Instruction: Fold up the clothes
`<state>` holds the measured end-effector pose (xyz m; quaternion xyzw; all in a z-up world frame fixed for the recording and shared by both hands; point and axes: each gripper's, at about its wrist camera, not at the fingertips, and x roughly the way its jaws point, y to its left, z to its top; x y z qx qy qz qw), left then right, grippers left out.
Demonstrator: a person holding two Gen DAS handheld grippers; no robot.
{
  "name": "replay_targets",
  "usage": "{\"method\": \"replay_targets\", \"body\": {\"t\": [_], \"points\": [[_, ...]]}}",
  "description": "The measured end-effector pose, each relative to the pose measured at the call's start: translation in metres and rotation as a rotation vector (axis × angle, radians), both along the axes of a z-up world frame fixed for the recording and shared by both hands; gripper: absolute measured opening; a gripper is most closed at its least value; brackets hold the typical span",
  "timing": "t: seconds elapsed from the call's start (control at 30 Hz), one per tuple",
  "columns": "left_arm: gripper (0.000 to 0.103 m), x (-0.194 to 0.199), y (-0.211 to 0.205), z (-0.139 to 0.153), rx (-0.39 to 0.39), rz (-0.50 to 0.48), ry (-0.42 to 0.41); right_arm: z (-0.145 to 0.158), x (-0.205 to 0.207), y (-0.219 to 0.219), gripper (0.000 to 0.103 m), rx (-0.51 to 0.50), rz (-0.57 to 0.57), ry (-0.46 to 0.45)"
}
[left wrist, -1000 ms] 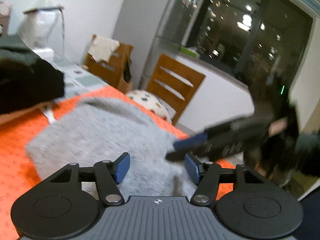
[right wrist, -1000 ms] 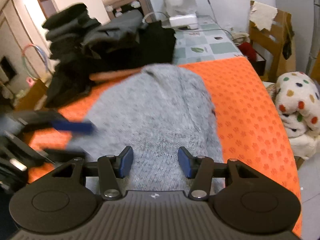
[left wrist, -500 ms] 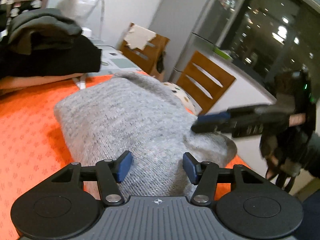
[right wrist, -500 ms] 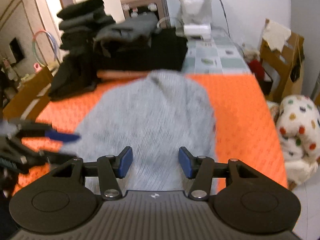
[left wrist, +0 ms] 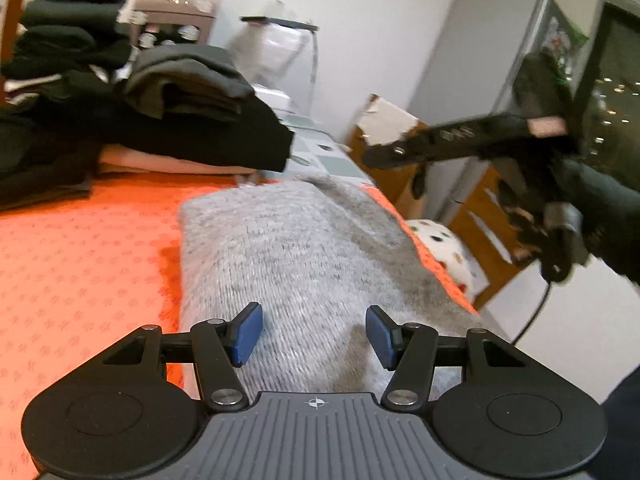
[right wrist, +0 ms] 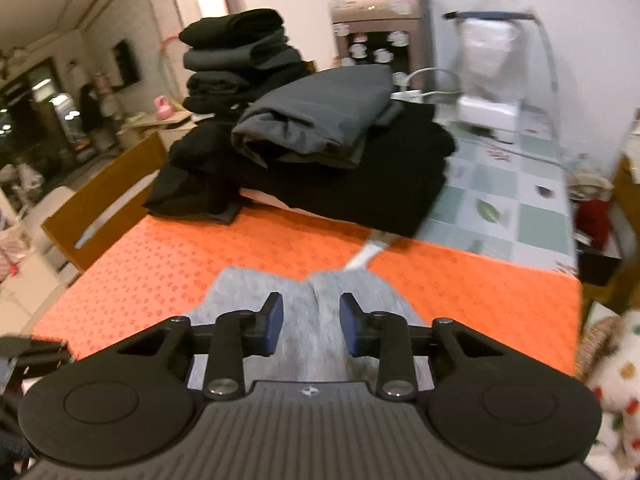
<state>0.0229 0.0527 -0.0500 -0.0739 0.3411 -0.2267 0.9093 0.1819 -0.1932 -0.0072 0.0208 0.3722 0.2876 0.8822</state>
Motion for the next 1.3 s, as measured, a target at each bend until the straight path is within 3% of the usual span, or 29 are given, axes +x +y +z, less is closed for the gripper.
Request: {"method": "replay_targets", "body": {"t": [0.17, 0.33, 0.5, 0.63, 0.77, 0.9, 1.03, 1.17, 1.3], "points": [[0.059, -0.017, -0.011, -0.001, 0.025, 0.113, 0.012, -0.016, 0.04, 0.014, 0.028, 0.103, 0.099, 0.074], [0.059, -0.026, -0.021, -0.009, 0.039, 0.198, 0.019, -0.042, 0.06, 0.033, 0.028, 0.107, 0.15, 0.128], [0.059, -0.033, -0.032, -0.013, 0.054, 0.265, 0.016, -0.074, 0.072, 0.019, 0.024, -0.027, 0.051, 0.112], [0.059, -0.037, -0.04, -0.012, 0.078, 0.279, 0.008, -0.096, 0.076, 0.002, 0.024, -0.028, -0.005, 0.169], [0.06, -0.042, -0.038, -0.007, 0.079, 0.297, -0.014, -0.075, 0.056, -0.004, 0.029, 0.01, 0.008, 0.103], [0.06, -0.058, -0.035, 0.003, 0.067, 0.314, -0.031, -0.038, 0.029, -0.009, 0.05, 0.07, 0.072, 0.022], [0.06, -0.072, -0.025, 0.015, 0.035, 0.357, -0.056, -0.012, -0.003, -0.012, 0.054, 0.106, 0.162, -0.01], [0.059, -0.07, -0.014, 0.022, 0.016, 0.381, -0.072, -0.006, -0.045, -0.005, 0.054, 0.092, 0.259, -0.019], [0.032, -0.053, -0.01, 0.019, 0.006, 0.337, -0.029, -0.011, -0.078, 0.005, 0.054, 0.042, 0.307, -0.034]]}}
